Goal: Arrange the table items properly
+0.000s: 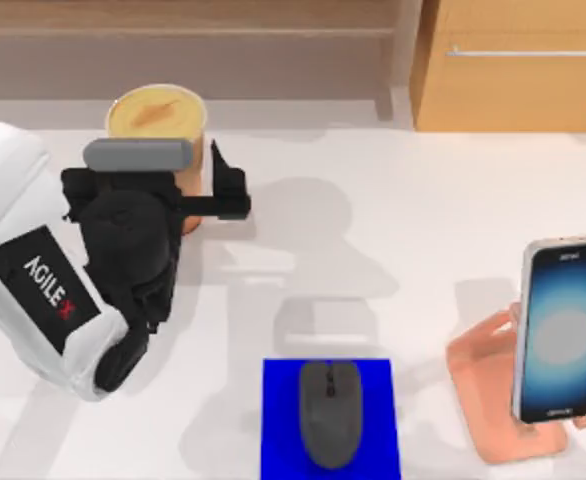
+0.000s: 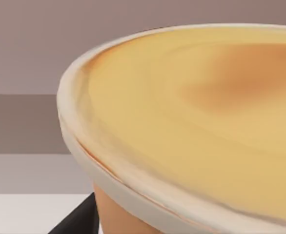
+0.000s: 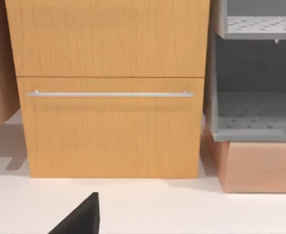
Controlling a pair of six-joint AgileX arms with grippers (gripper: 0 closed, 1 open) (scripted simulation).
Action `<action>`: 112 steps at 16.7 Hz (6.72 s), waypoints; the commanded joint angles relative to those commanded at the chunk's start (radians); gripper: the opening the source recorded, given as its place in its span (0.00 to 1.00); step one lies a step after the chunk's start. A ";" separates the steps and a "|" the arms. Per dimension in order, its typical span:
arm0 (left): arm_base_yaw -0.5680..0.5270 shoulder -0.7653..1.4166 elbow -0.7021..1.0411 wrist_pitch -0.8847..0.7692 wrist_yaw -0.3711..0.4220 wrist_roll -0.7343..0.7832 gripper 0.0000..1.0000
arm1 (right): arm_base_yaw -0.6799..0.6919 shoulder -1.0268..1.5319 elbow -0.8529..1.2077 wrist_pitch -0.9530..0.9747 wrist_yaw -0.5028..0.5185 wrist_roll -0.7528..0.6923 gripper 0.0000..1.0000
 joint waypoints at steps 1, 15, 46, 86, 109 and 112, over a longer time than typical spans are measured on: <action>0.002 0.003 0.005 -0.003 0.002 0.000 1.00 | 0.000 0.000 0.000 0.000 0.000 0.000 1.00; 0.002 0.003 0.005 -0.003 0.002 0.000 0.17 | 0.000 0.000 0.000 0.000 0.000 0.000 1.00; 0.001 -0.205 0.265 -0.208 0.186 -0.023 0.00 | 0.000 0.000 0.000 0.000 0.000 0.000 1.00; 0.491 -0.213 0.704 -0.874 0.359 0.125 0.00 | 0.000 0.000 0.000 0.000 0.000 0.000 1.00; 0.356 -0.181 0.715 -0.887 0.351 0.041 1.00 | 0.000 0.000 0.000 0.000 0.000 0.000 1.00; 0.356 -0.181 0.715 -0.887 0.351 0.041 1.00 | 0.000 0.000 0.000 0.000 0.000 0.000 1.00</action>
